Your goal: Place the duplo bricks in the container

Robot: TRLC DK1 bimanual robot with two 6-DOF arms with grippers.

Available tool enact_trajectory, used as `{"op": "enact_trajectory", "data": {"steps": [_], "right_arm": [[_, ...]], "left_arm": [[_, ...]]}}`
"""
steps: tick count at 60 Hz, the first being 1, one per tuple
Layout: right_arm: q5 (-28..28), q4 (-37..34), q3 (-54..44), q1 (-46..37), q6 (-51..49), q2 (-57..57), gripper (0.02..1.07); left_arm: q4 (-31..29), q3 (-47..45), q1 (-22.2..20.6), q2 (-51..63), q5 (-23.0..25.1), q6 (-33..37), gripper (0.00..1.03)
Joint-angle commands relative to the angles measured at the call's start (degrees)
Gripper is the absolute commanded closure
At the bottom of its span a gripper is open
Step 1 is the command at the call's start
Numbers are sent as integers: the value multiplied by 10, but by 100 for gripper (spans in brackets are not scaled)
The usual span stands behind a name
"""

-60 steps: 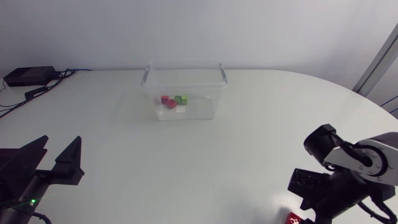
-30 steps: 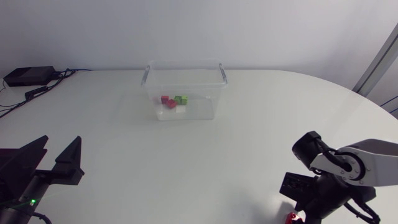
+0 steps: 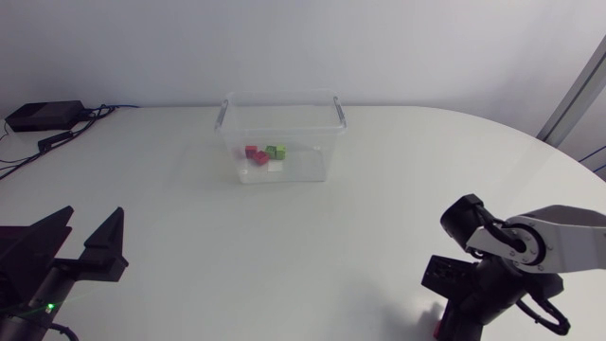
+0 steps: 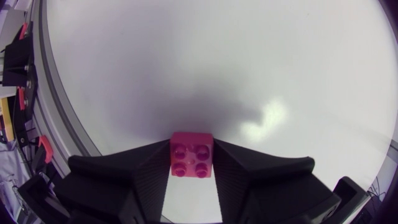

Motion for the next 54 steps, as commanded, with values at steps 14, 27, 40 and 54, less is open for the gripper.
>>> {"op": "enact_trajectory", "data": {"steps": [14,27,40,54], "right_arm": [[-34,-4,-5,-14,4,15,101],[-48,1,48,-18,41,-20,101],[-59,28,133,-24,105,-55,101],[-76,115,211,-15,179,-54,101]], "left_arm": [[5,-11,-3,-6,-3,1,4],[4,-11,-3,-6,-3,1,4],[5,-11,-3,-6,-3,1,4],[4,-11,-3,-6,-3,1,4]]}}
